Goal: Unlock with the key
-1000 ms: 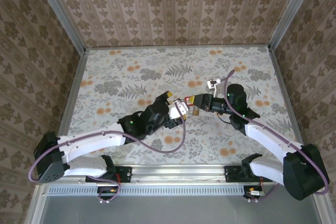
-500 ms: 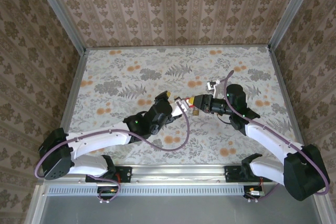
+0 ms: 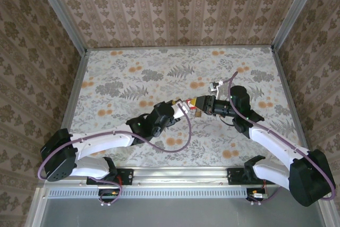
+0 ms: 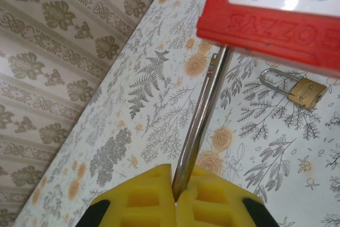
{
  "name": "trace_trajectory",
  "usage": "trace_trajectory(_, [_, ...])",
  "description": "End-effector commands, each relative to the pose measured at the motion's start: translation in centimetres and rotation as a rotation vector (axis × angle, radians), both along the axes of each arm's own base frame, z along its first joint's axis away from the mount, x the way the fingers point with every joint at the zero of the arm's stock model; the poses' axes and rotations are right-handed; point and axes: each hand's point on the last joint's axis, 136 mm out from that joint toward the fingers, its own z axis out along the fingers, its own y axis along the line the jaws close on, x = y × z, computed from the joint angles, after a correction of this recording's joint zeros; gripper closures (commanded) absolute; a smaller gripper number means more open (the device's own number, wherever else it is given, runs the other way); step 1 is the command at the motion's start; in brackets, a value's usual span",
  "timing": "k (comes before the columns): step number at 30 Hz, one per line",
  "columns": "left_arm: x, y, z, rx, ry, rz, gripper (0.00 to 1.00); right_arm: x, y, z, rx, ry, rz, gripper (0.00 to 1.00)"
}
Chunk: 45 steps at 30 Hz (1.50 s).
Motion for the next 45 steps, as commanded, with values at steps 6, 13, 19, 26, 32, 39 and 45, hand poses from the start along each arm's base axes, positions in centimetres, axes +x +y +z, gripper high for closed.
trace_trajectory(6, [0.3,-0.1,0.7,-0.073,-0.040,0.029,1.00,0.1,0.5,2.9,0.050,-0.044,-0.004,0.91])
trace_trajectory(13, [0.0,1.9,-0.6,-0.125,0.030,0.087,0.86,1.8,0.7,1.3,0.002,0.002,-0.054,0.91])
trace_trajectory(19, [-0.1,3.9,-1.8,-0.178,0.074,0.141,0.74,3.8,2.2,-0.6,0.005,0.048,-0.059,0.91])
trace_trajectory(26, [-0.4,6.0,-3.3,-0.207,0.095,0.205,0.64,6.1,3.6,-3.1,-0.036,0.084,-0.061,0.91])
trace_trajectory(32, [-0.1,8.5,-2.0,-0.257,0.054,0.276,0.64,8.7,5.6,-5.7,-0.066,0.100,-0.037,0.92])
trace_trajectory(39, [0.4,10.5,-0.1,-0.311,0.016,0.325,0.64,12.1,7.6,-8.6,-0.068,0.115,-0.018,0.92])
trace_trajectory(45, [0.9,11.2,0.4,-0.349,0.012,0.344,0.65,13.7,8.2,-11.9,-0.088,0.157,-0.031,0.92])
